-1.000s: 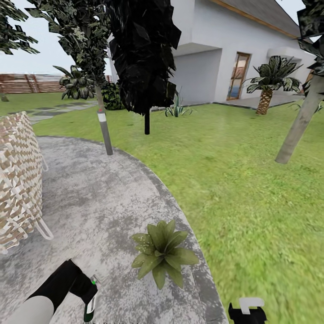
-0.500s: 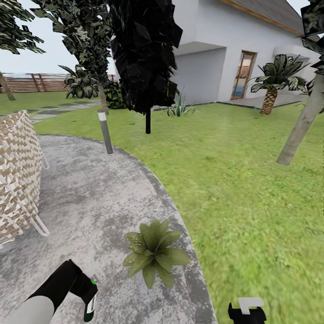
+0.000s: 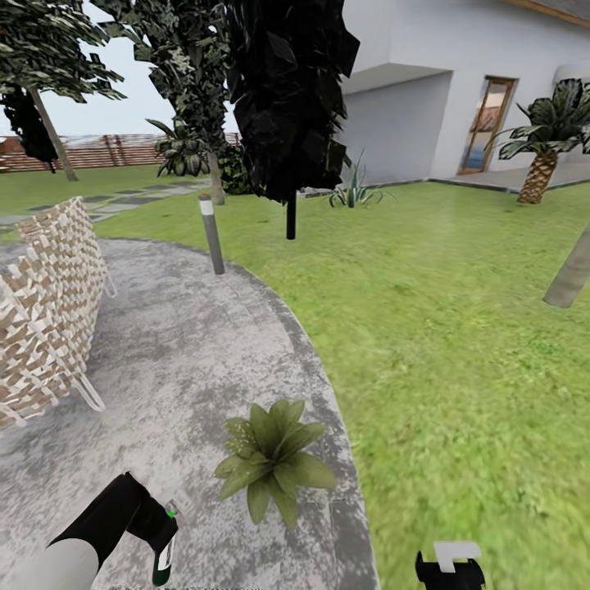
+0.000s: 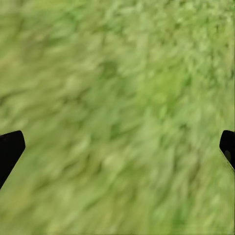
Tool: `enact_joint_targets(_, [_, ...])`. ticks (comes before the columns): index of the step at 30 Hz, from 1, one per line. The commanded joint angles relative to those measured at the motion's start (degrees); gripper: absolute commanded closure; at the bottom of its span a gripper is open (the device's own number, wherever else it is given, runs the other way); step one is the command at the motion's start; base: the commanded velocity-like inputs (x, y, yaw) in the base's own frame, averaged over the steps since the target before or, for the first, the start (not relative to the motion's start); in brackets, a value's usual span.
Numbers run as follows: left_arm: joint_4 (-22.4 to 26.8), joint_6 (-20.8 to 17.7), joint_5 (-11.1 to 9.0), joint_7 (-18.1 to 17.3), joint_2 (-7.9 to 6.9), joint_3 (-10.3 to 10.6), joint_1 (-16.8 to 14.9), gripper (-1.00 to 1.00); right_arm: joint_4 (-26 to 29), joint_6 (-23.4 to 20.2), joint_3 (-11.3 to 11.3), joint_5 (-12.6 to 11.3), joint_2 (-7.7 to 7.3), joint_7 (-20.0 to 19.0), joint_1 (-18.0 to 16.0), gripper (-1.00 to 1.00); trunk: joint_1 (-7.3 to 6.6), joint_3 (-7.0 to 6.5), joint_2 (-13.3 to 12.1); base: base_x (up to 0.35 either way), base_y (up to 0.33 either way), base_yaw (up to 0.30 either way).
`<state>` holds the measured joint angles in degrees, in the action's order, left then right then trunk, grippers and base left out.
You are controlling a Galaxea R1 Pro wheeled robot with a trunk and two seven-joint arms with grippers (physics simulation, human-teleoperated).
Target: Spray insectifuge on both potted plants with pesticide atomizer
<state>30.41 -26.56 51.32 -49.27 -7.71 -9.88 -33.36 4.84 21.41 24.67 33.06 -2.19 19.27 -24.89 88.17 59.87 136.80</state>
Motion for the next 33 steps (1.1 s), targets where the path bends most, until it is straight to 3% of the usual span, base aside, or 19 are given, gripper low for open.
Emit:
enact_joint_targets(1, [0.08, -0.42, 0.27, -0.39, 0.06, -0.35, -0.04, 1.0, -0.08, 0.21, 0.47, 0.6, 0.0, 0.16, -0.03, -1.0, -0.01, 0.05, 0.02, 0.0, -0.274, 0.278])
enact_joint_targets(7, [0.38, -0.94, 0.39, -1.19, -0.42, -0.09, -0.47, 1.0, -0.01, 0.46, 0.55, 0.57, -0.1, 0.24, 0.0, -1.0, -0.01, 0.05, 0.02, 0.0, -0.192, 0.088])
enact_joint_targets(8, [1.14, -1.32, 6.62, -11.93, -0.9, 1.04, -1.5, 1.0, 0.05, 0.47, 0.56, 0.68, -0.43, 0.26, -0.04, -1.0, -0.01, 0.05, 0.02, 0.0, -0.005, 0.001])
enact_joint_targets(9, [1.96, -1.4, 9.57, -16.32, -0.95, 1.24, -2.79, 1.0, 0.08, 0.47, 0.57, 0.68, -0.52, 0.3, -0.03, -1.0, -0.01, 0.05, 0.02, 0.0, -0.003, 0.001])
enact_joint_targets(11, [3.33, -2.03, 13.52, -21.53, -0.95, 1.23, -5.15, 1.0, 0.08, 0.47, 0.56, 0.69, -0.59, 0.32, -0.02, -1.0, -0.01, 0.05, 0.02, 0.0, -0.001, 0.0])
enact_joint_targets(13, [5.11, -5.55, 15.51, -23.98, -0.7, 1.38, -6.68, 1.0, 0.08, 0.48, 0.56, 0.69, -0.69, 0.33, -0.02, -1.0, -0.01, 0.05, 0.02, 0.0, 0.0, 0.0])
enact_joint_targets(20, [7.7, -6.74, 16.64, -24.57, -1.23, 1.6, -6.77, 1.0, 0.12, 0.48, 0.56, 0.72, -0.71, 0.33, -0.03, -1.0, -0.01, 0.05, 0.02, 0.0, 0.0, 0.0])
enact_joint_targets(23, [7.69, -6.36, 18.36, -24.7, -3.15, 1.61, -6.27, 1.0, 0.2, 0.48, 0.6, 0.64, -0.7, 0.33, -0.03, -1.0, -0.01, 0.05, 0.02, 0.0, 0.0, 0.0])
enact_joint_targets(25, [7.66, -6.21, 18.61, -24.73, -3.65, 1.61, -6.16, 1.0, 0.32, 0.48, 0.63, 0.6, -0.71, 0.33, -0.03, -1.0, -0.01, 0.05, 0.02, 0.0, 0.0, 0.0])
enact_joint_targets(33, [7.1, -6.64, 18.71, -24.14, -2.12, 1.36, -6.11, 1.0, 0.16, 0.56, 0.56, 0.52, -0.7, 0.18, -0.03, -1.0, -0.01, 0.05, 0.02, 0.0, -0.022, 0.213])
